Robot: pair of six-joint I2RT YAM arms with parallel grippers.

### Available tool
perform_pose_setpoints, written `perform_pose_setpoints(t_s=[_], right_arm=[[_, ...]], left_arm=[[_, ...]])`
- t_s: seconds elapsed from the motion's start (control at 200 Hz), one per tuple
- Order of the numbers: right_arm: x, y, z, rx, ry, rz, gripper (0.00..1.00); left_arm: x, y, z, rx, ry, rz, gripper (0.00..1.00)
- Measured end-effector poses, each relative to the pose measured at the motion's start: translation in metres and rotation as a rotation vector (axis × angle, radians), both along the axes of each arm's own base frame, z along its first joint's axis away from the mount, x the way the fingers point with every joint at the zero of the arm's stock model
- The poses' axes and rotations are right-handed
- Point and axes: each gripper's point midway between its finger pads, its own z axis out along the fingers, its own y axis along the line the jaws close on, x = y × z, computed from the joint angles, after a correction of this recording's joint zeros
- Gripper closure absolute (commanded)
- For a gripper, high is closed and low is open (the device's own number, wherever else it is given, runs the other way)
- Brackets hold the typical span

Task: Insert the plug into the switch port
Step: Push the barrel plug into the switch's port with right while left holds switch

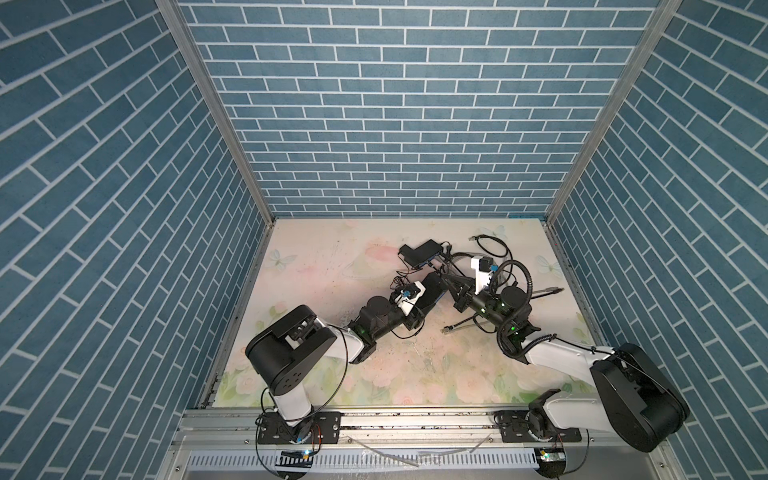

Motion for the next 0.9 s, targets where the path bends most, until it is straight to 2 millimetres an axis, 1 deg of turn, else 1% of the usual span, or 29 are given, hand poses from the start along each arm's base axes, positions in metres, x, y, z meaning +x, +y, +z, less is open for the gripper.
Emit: perform_pose_setpoints(t_s=[0.27, 0.505, 0.725, 0.9], right_arm=[[0.005, 0.010, 0.004, 0.014, -0.008, 0.014, 1.00], [0.010, 0.016, 0.019, 0.027, -0.028, 0.013, 1.00], [0.011, 0.010, 0.033, 0.044, -0.047, -0.030, 1.00], [0.010, 0.008, 0.038, 0.053, -0.056, -0.059, 1.00]], left_arm=[[0.003, 0.006, 0.006, 0.016, 0.000, 0.010, 0.52], [0.012, 0.008, 0.019, 0.028, -0.052, 0.024, 0.53], [0.017, 0.005, 0.035, 0.041, -0.123, 0.022, 0.55], [0.017, 0.004, 0.046, 0.038, -0.156, 0.021, 0.55]])
